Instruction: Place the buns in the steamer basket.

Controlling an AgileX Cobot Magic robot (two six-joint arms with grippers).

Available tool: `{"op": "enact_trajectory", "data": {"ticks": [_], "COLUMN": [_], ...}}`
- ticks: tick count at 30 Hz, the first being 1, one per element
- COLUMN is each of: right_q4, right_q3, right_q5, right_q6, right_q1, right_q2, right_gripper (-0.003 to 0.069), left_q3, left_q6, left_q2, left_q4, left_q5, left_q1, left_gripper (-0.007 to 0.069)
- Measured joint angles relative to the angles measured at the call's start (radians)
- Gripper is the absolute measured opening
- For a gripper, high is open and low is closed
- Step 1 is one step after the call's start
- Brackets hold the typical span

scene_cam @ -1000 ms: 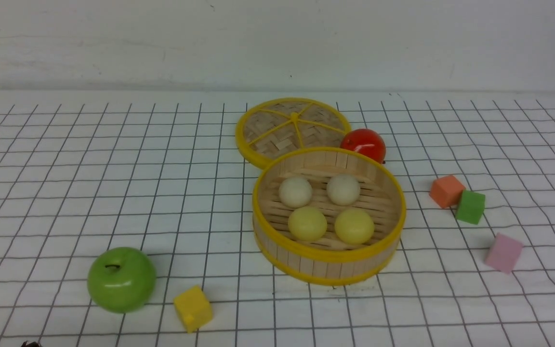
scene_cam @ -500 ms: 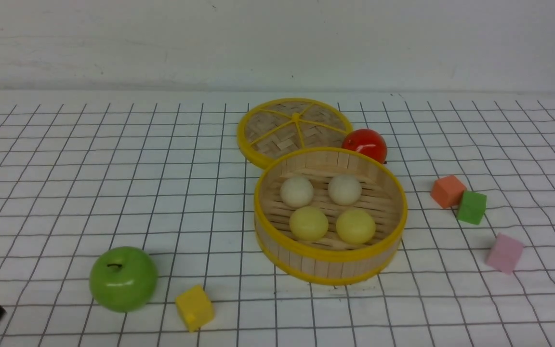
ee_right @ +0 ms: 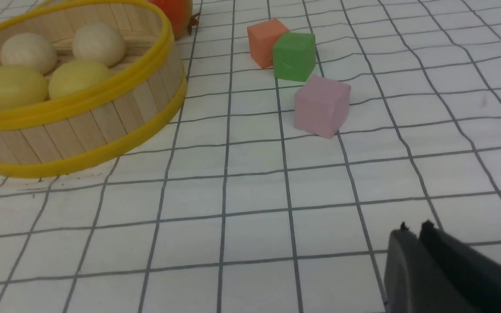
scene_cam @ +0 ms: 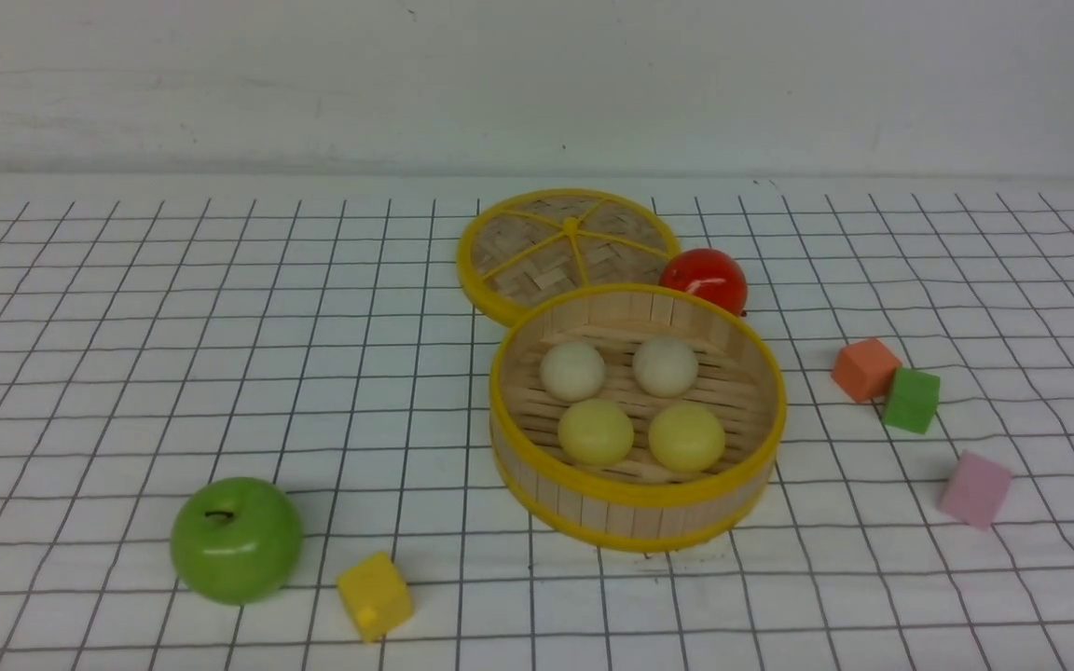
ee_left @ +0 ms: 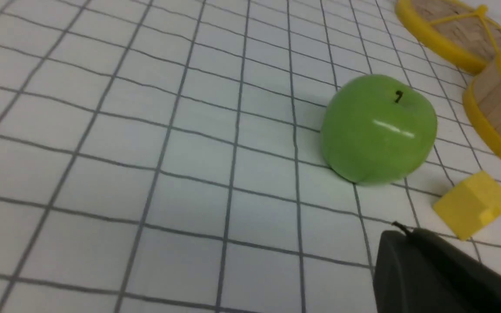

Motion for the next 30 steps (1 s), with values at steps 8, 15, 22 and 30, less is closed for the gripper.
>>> {"op": "enact_trajectory", "data": {"ticks": [8,15,22,30], "right_q4": [0.000,0.001,0.001,0.001], "right_q3": [0.000,0.000,0.000,0.000], "right_q5": [0.000,0.000,0.000,0.000], "right_q6": [0.000,0.000,0.002,0.003], "right_q1": [0.000,0.000,0.000,0.000], "right_q2": [0.000,0.000,0.000,0.000], "right_gripper": [0.0037,0.0049,0.0056,0.0067], "left_q3": [0.000,0.000,0.000,0.000], "left_q6": [-0.014,-0.016,-0.016,-0.016], "left_q2": [0.000,0.000,0.000,0.000], "left_q4": [-0.005,-0.005,-0.006,-0.008], "left_q5": [0.000,-0.002,-0.002,-0.002], "left_q1": [-0.057,-0.057,-0.057,-0.057], "left_gripper": [-0.0013,-0.0013,-0.0013,-0.0013]}}
